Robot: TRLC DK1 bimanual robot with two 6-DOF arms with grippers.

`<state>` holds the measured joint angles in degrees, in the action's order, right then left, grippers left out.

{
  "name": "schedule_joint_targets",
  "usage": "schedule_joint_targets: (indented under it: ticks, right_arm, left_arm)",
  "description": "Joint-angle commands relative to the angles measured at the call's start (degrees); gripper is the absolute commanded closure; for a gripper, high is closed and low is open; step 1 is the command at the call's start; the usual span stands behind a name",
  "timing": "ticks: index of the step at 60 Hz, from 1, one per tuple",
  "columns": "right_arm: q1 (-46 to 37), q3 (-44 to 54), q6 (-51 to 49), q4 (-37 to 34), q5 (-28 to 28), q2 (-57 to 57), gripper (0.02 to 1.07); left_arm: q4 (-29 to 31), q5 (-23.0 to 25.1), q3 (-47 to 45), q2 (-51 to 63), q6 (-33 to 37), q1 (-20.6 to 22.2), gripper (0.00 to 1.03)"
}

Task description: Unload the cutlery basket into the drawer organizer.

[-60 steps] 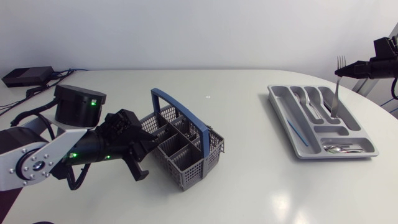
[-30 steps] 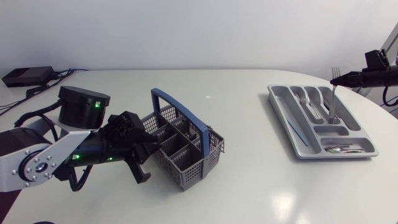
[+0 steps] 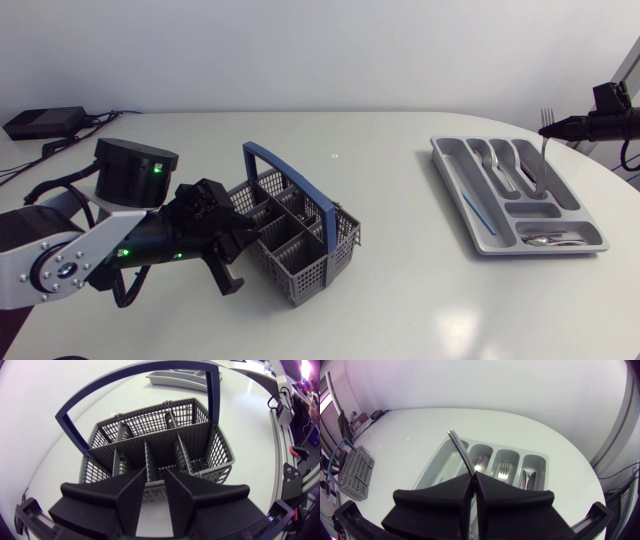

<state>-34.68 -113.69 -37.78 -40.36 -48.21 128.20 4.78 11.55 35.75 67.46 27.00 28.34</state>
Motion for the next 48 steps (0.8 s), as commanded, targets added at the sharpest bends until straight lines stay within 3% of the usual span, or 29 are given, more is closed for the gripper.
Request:
schedule_joint_targets:
  ticks: [1, 48]
  right_arm:
    - [-0.39, -2.24, -0.54, -0.51, -0.22, 2.32, 1.01]
    - [2.07, -6.98, 1.57, -0.95, -0.05, 8.91, 1.02]
  left_arm:
    - [-0.56, -0.21, 0.64, 1.36, -0.37, 0.58, 0.74]
    - [-1.26, -0.21, 0.38, 2.15, -0.37, 1.55, 0.74]
